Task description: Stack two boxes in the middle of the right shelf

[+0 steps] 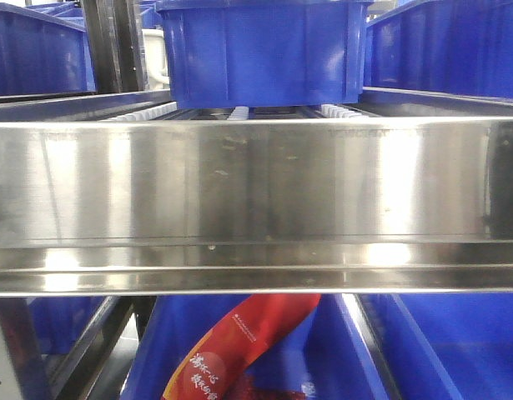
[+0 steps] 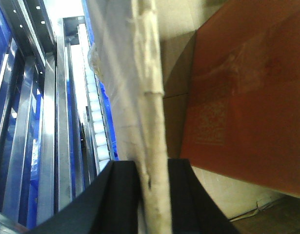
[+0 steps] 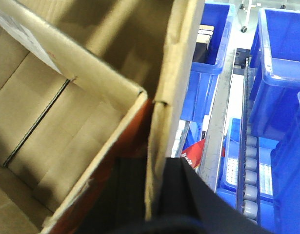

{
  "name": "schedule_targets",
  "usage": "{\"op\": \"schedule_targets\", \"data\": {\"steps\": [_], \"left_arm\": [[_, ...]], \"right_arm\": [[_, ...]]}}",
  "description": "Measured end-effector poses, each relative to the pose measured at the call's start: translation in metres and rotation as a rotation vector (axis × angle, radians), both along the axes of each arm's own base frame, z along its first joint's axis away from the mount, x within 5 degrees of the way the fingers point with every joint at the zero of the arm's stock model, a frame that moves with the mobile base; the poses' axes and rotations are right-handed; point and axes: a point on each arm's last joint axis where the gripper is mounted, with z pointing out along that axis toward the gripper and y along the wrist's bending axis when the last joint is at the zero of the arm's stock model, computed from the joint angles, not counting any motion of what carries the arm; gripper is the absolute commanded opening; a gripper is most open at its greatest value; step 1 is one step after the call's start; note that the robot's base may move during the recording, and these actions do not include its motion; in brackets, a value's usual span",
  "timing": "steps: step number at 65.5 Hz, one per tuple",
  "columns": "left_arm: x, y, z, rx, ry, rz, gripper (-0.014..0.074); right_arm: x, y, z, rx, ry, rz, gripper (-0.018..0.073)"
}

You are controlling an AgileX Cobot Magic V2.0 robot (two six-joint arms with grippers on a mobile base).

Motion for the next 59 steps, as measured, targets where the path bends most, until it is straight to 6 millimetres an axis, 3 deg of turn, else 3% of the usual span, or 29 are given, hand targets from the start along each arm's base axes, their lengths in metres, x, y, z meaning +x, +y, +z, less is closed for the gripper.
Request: {"op": "schedule_targets", "data": {"steps": [38,49,59], "left_arm": [[0.001,-0.001,-0.001,-0.002,0.007,-0.004,-0.0111],[0.016,-0.007,-0.014,0.027,0.061,0.005,-0.0111],[0.046,-0.019,-0.047,0.092,0.163,0.017,-0.0111]], "right_arm": [[0.0,0.0,-0.002,-0.007,0.021,0.004,-0.0151],[0.01,0.003,-0.015,-0.038,0.11,0.013,-0.0151],[0.037,0.01,-0.044,-0.094,0.262,0.018,-0.0151]]}}
